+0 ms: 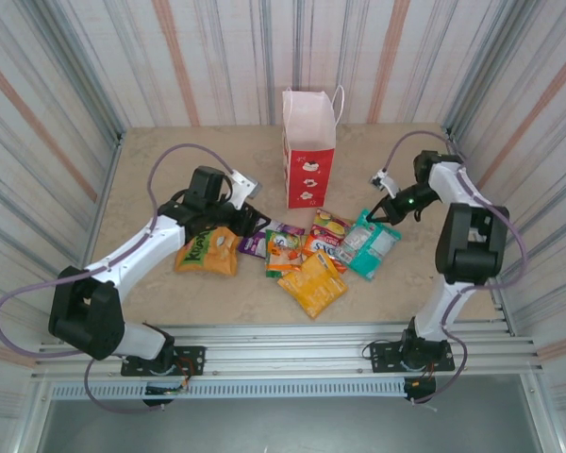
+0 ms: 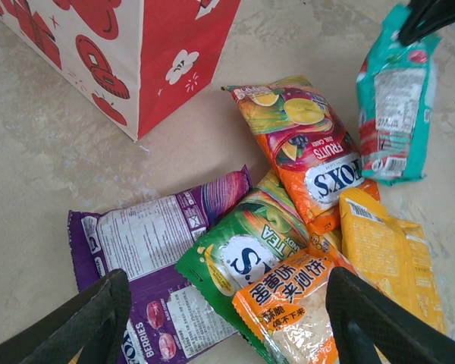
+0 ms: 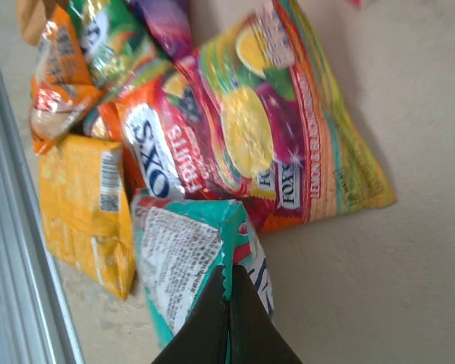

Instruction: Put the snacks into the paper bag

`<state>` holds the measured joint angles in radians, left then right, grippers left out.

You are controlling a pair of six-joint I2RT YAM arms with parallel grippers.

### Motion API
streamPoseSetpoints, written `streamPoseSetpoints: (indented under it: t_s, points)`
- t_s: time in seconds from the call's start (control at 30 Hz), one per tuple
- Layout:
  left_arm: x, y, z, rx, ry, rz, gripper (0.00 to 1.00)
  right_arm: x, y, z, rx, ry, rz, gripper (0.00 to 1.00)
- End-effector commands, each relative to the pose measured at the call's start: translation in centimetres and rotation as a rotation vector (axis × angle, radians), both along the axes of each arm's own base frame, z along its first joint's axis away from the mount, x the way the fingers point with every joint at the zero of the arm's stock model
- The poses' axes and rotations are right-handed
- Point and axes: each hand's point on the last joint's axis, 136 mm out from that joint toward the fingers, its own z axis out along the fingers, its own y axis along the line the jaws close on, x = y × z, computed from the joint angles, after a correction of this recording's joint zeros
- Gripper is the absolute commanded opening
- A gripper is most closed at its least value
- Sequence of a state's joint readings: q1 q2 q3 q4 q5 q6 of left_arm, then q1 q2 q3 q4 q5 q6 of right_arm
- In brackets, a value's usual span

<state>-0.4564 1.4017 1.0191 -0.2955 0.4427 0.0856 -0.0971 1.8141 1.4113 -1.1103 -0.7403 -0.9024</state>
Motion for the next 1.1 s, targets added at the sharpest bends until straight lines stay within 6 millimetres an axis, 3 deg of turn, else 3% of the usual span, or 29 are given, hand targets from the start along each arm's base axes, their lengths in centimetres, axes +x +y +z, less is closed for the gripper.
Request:
streamPoseSetpoints:
  t_s: [0.0, 0.3, 0.4, 0.53, 0.67, 0.8, 1.07]
  points:
    - [-0.2, 0.3, 2.2, -0.016, -0.044, 0.011, 0.72, 0.8, -0.3, 3.8, 0.021, -0.055, -0.161, 0.0]
    - [-0.1, 0.9, 4.4, -0.047, -0.054, 0.091, 0.71, -1.7, 1.7, 13.0, 0.04, -0.167, -0.337, 0.0]
    - [0.0, 1.2, 4.9, -0.048, -0.054, 0.118, 0.71, -1.7, 1.3, 16.2, 0.033, -0.216, -0.512, 0.0]
    - [0.7, 2.2, 5.4, -0.039, -0.046, 0.212, 0.71, -0.9, -0.3, 21.6, 0.079, -0.308, -0.818, 0.0]
    - [1.5, 3.6, 5.3, -0.014, -0.011, 0.337, 0.68, -0.7, 0.9, 27.1, 0.287, -0.34, -0.935, 0.0]
    - [1.7, 3.8, 5.3, -0.026, -0.01, 0.364, 0.68, 0.3, 2.2, 30.6, 0.423, -0.36, -1.009, 0.0]
    - [1.6, 3.9, 4.9, -0.018, 0.0, 0.365, 0.69, 4.5, 4.7, 36.1, 0.711, -0.4, -1.118, 0.0]
